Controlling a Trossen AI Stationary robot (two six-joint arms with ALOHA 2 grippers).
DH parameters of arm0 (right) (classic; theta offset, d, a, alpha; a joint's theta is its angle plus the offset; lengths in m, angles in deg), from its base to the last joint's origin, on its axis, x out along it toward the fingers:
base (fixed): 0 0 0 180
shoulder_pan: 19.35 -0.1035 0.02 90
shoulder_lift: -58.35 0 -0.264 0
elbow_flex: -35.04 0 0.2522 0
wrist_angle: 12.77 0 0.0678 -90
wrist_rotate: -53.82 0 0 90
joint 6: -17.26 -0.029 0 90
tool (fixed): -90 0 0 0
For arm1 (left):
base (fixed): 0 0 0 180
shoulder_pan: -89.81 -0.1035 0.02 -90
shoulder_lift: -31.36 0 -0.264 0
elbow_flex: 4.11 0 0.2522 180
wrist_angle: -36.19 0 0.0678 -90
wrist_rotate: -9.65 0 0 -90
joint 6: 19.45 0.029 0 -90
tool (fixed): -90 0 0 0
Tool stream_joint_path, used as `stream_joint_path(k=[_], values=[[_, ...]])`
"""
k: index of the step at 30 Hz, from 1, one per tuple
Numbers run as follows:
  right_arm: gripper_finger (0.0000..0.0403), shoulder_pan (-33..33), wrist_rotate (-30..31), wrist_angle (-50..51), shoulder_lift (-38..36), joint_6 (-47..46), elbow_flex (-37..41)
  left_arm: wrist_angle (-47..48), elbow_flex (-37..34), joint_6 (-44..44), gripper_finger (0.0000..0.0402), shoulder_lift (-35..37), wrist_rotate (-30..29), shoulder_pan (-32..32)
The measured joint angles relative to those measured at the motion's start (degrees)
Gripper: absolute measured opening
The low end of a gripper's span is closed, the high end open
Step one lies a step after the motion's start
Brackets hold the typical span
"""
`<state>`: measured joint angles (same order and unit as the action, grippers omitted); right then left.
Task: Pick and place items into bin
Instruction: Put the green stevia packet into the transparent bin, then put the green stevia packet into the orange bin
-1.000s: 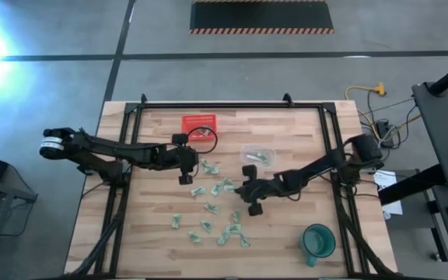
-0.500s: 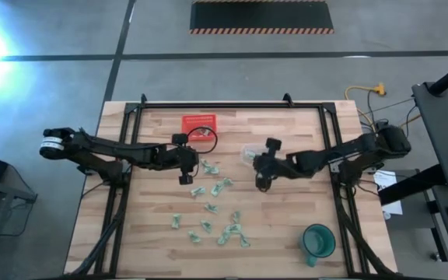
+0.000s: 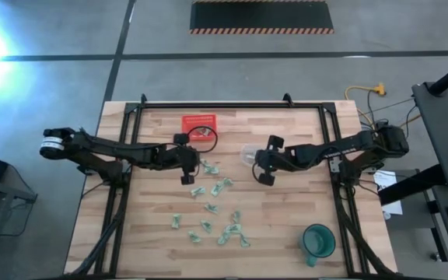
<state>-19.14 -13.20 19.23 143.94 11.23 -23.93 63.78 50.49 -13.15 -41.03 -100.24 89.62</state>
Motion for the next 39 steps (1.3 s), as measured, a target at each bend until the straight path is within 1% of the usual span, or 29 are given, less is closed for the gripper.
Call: stream_joint_path(k=[4,7,10,13,19,26,31,39], values=[[0.0095,0.0,1.6,0.0,-0.5,0.22,-0.02,0.1,0.0,0.29,0.0121,-1.19,1.43,0.0],[0.0125,0.0,2.9,0.02,-1.32,0.27,-0.16,0.05,0.0,3.87,0.0121,-2.57,3.38,-0.02],[0.0143,-0.38,2.95,-0.35,-3.16,1.89,-0.22,-0.15,0.24,7.42,0.0121,-4.43,4.98,-0.13],[0.015,-1.12,2.92,-0.42,-5.28,3.29,-0.2,-0.84,1.01,10.37,0.0121,-6.42,5.17,-0.22],[0.0143,-2.73,2.65,-0.43,-9.15,3.48,0.26,-2.35,2.4,12.72,0.0121,-10.46,5.32,-3.0],[0.0127,-6.15,2.46,0.06,-10.92,3.23,0.88,-1.02,2.47,16.62,0.0121,-14.27,5.3,-5.87],[0.0117,-7.38,2.46,-0.12,-10.95,3.6,0.98,-1.07,3.78,18.54,0.0121,-16.09,9.16,-7.35],[0.0101,-7.39,2.45,0.04,-10.64,3.68,1.2,-0.84,5.24,18.52,0.0121,-19.15,12.62,-9.98]])
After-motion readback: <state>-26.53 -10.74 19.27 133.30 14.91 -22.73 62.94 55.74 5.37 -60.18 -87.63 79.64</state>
